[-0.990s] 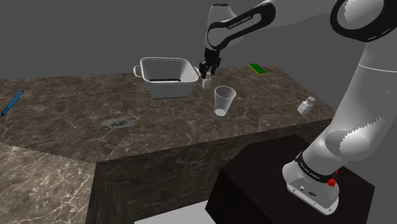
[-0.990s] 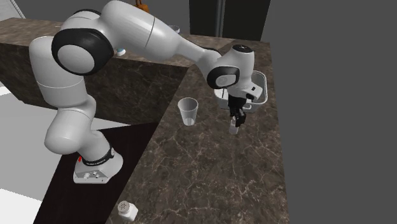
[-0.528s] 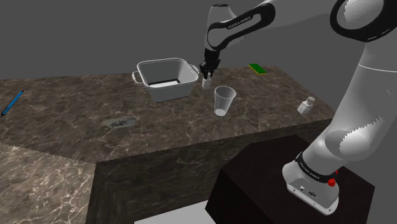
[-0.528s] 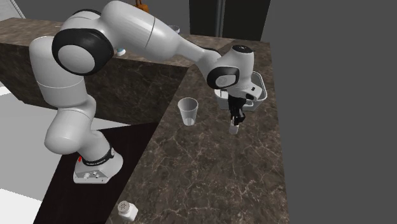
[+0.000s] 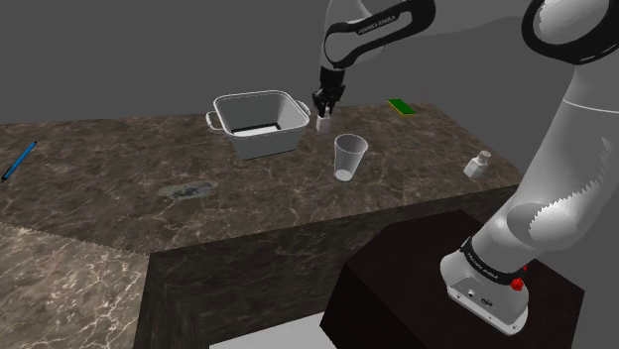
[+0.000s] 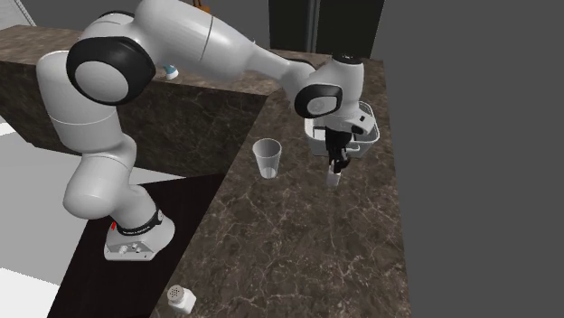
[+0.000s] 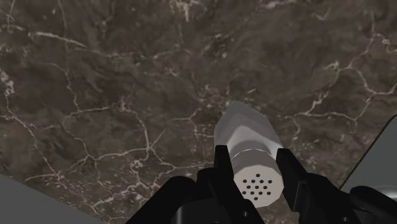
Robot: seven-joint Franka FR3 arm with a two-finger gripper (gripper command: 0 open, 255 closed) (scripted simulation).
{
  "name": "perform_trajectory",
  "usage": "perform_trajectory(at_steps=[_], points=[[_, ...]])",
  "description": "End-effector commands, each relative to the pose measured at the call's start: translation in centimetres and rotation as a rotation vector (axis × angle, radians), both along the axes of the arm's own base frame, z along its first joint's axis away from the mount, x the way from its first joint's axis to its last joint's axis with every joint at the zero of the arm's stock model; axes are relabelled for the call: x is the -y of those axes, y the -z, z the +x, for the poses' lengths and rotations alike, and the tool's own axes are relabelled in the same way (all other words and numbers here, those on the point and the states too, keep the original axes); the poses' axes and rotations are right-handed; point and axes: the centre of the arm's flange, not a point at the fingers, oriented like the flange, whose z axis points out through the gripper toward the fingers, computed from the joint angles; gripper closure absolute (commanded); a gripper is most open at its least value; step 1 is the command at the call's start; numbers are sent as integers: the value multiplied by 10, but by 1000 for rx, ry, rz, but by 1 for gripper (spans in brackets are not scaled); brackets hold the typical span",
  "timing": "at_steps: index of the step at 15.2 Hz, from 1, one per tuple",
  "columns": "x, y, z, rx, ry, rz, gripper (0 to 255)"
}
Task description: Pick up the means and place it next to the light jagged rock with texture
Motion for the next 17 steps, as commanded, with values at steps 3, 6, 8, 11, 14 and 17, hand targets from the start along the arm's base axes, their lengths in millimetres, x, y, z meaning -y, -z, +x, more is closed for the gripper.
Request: perform_trajectory(at_steps=[3,6,8,11,14,17], points=[[0,-21,0,0,0,0,255],[0,-36,0,0,0,0,255],[0,-47,0,0,0,0,255],[0,-63,0,0,0,0,255],[0,-79,0,0,0,0,255],[0,-95,0,0,0,0,255]])
